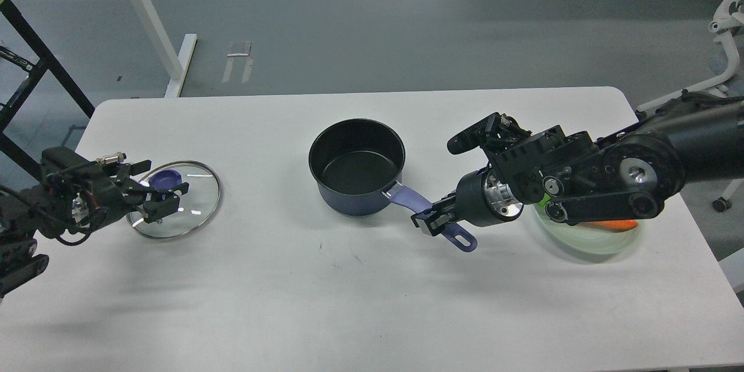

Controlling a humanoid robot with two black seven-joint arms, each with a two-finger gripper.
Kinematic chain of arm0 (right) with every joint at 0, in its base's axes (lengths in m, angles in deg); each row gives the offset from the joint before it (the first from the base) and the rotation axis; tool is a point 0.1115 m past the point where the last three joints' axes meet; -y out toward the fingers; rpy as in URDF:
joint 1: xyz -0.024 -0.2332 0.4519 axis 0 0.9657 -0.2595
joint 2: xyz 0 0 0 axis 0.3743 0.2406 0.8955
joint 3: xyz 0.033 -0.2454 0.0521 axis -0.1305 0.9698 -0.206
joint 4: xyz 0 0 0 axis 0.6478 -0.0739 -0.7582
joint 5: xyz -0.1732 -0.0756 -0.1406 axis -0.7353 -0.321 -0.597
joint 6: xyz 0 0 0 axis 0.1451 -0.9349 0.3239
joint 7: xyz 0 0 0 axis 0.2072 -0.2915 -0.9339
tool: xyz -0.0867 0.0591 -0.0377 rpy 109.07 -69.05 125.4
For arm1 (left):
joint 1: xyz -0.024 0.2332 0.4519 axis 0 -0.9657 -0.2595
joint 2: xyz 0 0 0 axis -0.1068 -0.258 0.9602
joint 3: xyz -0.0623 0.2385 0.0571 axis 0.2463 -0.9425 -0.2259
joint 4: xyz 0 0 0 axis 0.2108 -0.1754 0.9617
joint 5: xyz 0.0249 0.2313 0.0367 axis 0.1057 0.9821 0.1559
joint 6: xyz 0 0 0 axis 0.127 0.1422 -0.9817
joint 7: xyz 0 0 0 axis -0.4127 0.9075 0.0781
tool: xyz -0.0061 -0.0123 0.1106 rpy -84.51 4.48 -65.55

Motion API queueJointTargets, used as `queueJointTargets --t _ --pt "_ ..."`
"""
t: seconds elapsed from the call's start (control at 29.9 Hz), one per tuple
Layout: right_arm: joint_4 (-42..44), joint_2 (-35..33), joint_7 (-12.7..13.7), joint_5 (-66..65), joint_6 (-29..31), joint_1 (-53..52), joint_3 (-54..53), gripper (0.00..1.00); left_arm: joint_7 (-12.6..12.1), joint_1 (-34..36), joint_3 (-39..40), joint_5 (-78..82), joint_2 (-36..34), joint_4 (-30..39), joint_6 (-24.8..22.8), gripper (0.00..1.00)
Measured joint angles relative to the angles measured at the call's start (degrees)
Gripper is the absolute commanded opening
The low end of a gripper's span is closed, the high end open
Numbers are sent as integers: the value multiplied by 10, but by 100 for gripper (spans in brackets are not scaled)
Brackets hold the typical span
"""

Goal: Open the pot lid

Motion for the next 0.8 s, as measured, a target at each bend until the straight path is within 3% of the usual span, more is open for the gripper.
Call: queueJointTargets --t 0.27,0.33,0.5,0.8 --pt "1 3 0 0 0 -2 -1 32 0 48 4 -165 -6 9 -7 99" --pt "2 4 0 0 0 -2 -1 39 0 64 1 -204 -6 9 -13 99" --pt "3 3 0 0 0 -3 -2 70 0 96 2 -236 -6 9 -53 99" --pt "8 -3 -1 6 -7 -1 -17 88 0 144 11 -406 -4 8 -100 99"
